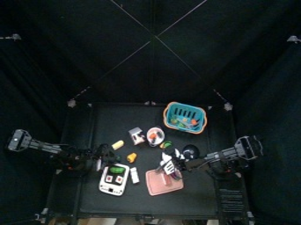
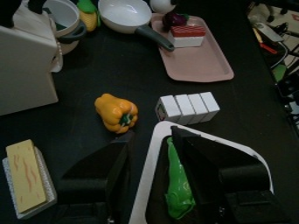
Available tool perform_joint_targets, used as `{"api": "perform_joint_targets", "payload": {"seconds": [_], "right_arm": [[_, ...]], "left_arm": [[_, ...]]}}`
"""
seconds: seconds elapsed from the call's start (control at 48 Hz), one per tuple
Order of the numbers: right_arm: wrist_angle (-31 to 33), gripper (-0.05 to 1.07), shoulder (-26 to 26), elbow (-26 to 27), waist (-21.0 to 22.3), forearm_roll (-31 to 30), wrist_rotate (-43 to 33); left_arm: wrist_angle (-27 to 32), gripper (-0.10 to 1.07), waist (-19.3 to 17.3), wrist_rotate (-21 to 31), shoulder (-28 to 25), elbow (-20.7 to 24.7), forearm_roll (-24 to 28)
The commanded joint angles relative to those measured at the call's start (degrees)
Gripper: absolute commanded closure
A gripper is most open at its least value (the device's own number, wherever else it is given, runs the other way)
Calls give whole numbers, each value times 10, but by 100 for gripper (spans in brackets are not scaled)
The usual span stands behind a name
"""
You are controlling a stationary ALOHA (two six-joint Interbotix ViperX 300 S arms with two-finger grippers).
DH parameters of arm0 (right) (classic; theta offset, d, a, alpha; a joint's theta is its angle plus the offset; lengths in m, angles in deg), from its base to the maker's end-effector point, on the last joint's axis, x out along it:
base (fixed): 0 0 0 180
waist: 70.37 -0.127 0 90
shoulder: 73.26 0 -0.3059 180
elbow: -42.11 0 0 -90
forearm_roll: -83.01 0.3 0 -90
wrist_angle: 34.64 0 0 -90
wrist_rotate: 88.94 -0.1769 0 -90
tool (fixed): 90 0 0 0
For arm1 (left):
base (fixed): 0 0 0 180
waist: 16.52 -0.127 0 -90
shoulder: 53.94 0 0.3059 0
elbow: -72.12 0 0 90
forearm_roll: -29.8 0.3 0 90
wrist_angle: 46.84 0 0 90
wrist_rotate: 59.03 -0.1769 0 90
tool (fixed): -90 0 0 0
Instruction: Place egg on plate
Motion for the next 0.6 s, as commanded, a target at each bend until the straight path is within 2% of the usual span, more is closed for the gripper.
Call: {"api": "perform_joint_targets", "payload": {"seconds": [0.0,0.083,0.25,0.438,0.583], "right_arm": [[23,33,11,30,-30,-56,-90],[53,33,36,50,-59,-82,-155],[113,33,89,99,-105,-88,-233],[161,32,135,164,-125,-84,-260],[171,32,171,198,-127,-72,-272]], "left_arm": [[-4,19,-1,0,-1,17,14],[-4,19,-1,2,-1,18,21],[-3,19,-1,2,-1,19,22],[-3,19,-1,2,-1,19,22],[-3,19,-1,2,-1,20,22]]}}
